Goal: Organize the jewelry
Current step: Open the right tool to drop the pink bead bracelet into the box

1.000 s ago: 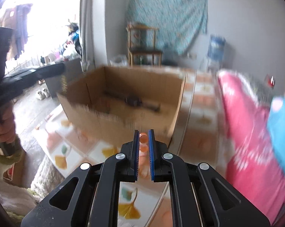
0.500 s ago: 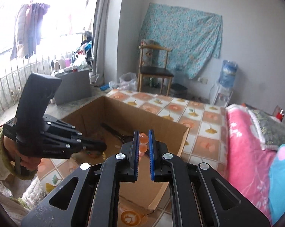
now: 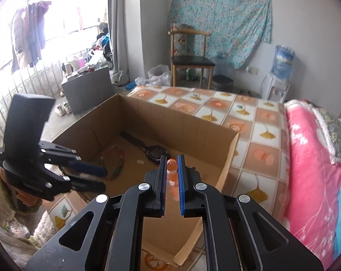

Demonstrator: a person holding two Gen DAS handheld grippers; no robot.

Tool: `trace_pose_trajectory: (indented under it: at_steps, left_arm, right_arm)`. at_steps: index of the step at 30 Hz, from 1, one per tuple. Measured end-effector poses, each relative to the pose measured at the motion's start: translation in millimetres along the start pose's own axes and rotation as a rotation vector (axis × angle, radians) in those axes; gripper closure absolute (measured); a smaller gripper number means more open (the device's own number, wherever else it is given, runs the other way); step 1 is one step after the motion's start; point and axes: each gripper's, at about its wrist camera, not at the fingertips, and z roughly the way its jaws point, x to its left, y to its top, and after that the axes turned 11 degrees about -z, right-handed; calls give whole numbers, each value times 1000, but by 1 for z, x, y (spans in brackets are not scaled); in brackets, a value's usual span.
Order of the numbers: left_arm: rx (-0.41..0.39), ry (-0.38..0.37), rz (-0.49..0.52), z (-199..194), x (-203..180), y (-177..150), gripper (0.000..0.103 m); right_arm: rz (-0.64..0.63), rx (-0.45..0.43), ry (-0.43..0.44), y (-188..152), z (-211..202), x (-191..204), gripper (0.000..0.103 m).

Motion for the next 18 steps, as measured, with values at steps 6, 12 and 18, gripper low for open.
trace_pose_trajectory:
  at_steps: [6,12,18]
  left_arm:
    - [-153,83,27,-37,-4,-10,50]
    - [-216,126,41,-57,-7,-21,42]
    - [-239,161,54,-62,-12,-32,36]
  right_arm:
    - [32,93,93,3,20,4,96]
    - [5,200,-8,-4,37,6,87]
    - [39,139,-94,-12,4,3,81]
